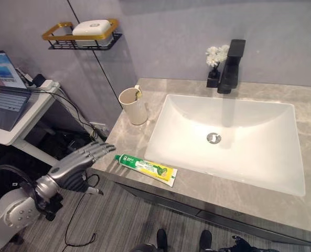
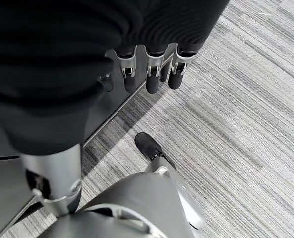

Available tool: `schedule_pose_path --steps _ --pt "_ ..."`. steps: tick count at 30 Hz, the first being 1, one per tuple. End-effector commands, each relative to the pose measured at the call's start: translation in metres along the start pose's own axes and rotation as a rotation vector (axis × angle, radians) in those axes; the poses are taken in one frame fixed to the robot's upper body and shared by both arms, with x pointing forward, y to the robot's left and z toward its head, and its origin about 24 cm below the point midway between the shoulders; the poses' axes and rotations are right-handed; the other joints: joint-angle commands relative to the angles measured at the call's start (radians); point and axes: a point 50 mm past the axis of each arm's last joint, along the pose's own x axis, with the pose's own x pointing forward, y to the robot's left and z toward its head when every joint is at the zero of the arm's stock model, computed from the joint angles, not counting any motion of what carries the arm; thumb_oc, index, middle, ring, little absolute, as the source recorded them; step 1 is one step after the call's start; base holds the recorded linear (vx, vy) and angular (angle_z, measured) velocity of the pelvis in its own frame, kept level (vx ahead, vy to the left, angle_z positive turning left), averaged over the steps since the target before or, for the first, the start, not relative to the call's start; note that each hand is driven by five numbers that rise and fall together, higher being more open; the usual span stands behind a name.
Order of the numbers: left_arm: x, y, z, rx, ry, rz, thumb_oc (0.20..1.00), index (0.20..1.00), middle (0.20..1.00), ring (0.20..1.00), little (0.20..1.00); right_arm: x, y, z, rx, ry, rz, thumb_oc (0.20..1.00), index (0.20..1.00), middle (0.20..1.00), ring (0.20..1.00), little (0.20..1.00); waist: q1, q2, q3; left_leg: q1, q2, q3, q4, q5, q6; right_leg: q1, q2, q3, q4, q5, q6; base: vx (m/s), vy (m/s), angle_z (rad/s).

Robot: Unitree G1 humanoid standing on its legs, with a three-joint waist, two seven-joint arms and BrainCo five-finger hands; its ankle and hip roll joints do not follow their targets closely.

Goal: Put brush and paste in cup on sink, flatten towel.

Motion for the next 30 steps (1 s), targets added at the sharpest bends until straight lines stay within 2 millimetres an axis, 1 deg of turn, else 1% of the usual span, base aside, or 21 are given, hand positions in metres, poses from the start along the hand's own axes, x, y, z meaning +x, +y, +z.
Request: schedule_pose_path --steps 1,3,4,6,8,11,13,17,20,24,30 --pt "0.002 0.021 -0.008 0.09 0.016 0.016 1.0 1.0 1.0 1.0 1.0 0.003 0.001 0.013 -0.035 -0.025 0.0 1.0 1.0 1.0 1.0 1.0 -0.025 -0.045 0.022 -0.005 -0.019 0.032 0.01 0.034 -0.028 0.114 -0.059 0.041 0.037 -0.078 0.07 0.0 0.0 0.0" --pt "0.002 0.021 -0.008 0.09 0.015 0.016 1.0 1.0 1.0 1.0 1.0 0.003 0.001 0.013 -0.035 -0.025 0.0 1.0 1.0 1.0 1.0 1.0 -0.024 -0.045 0.022 -0.005 -0.019 0.032 0.01 0.034 -0.029 0.114 -0.059 0.041 0.037 -0.078 0.07 0.0 -0.004 -0.03" --pt "0.005 0.019 -0.002 0.148 -0.019 -0.032 1.0 1.0 1.0 1.0 1.0 0.003 0.003 0.014 -0.041 -0.027 0.005 1.0 1.0 1.0 1.0 1.0 -0.037 -0.052 0.028 -0.005 -0.013 0.039 0.01 0.033 -0.028 0.107 -0.052 0.049 0.038 -0.078 0.069 0.0 0.0 0.0" --pt "0.007 0.019 0.003 0.158 -0.047 -0.036 1.0 1.0 1.0 1.0 1.0 0.002 0.004 0.012 -0.027 -0.023 0.006 1.0 1.0 1.0 1.0 1.0 -0.039 -0.063 0.034 -0.006 -0.007 0.049 0.01 0.033 -0.031 0.099 -0.047 0.06 0.043 -0.077 0.068 -0.02 -0.029 -0.12" --pt "0.01 0.019 0.004 0.166 -0.057 -0.029 1.0 1.0 1.0 1.0 1.0 0.002 0.007 0.01 -0.011 -0.019 0.01 1.0 1.0 1.0 1.0 1.0 -0.049 -0.073 0.04 -0.009 -0.002 0.052 0.01 0.034 -0.032 0.092 -0.042 0.059 0.043 -0.076 0.066 -0.01 -0.029 -0.18" --pt "0.014 0.03 0.013 0.192 -0.094 0.021 1.0 1.0 1.0 1.0 1.0 0.001 0.008 0.007 0.019 -0.004 0.007 1.0 1.0 1.0 1.0 1.0 -0.048 -0.079 0.044 -0.01 0.0 0.054 0.01 0.034 -0.032 0.088 -0.038 0.064 0.041 -0.075 0.066 0.0 0.0 0.0" --pt "0.014 0.034 0.014 0.19 -0.099 0.065 1.0 1.0 1.0 1.0 1.0 0.0 0.01 0.0 0.092 0.024 0.005 1.0 1.0 1.0 1.0 1.0 -0.053 -0.089 0.042 -0.01 0.001 0.058 0.01 0.033 -0.033 0.084 -0.036 0.068 0.04 -0.072 0.066 0.01 -0.004 -0.02" --pt "0.017 0.039 0.018 0.211 -0.117 0.088 1.0 1.0 1.0 1.0 1.0 -0.001 0.012 -0.006 0.118 0.051 0.009 1.0 1.0 1.0 1.0 1.0 -0.053 -0.097 0.039 -0.015 0.003 0.061 0.01 0.031 -0.034 0.08 -0.035 0.072 0.037 -0.069 0.067 0.0 0.0 0.0" --pt "0.02 0.046 0.023 0.221 -0.142 0.124 1.0 1.0 1.0 1.0 1.0 -0.002 0.014 -0.016 0.12 0.088 0.014 1.0 1.0 1.0 1.0 1.0 -0.052 -0.101 0.035 -0.015 0.004 0.062 0.01 0.027 -0.035 0.081 -0.036 0.069 0.031 -0.067 0.068 0.02 -0.001 0.0" --pt "0.019 0.051 0.025 0.213 -0.149 0.166 1.0 1.0 1.0 1.0 1.0 -0.003 0.015 -0.017 0.11 0.094 0.019 1.0 1.0 1.0 1.0 1.0 -0.052 -0.1 0.035 -0.013 0.004 0.065 0.01 0.024 -0.034 0.081 -0.035 0.072 0.029 -0.066 0.067 0.01 0.001 0.0" --pt "0.021 0.048 0.02 0.181 -0.128 0.176 1.0 1.0 1.0 1.0 1.0 -0.002 0.012 -0.014 0.095 0.09 0.018 1.0 1.0 1.0 1.0 1.0 -0.055 -0.096 0.034 -0.005 0.002 0.075 0.01 0.016 -0.033 0.083 -0.035 0.077 0.025 -0.065 0.067 0.03 0.01 -0.06"
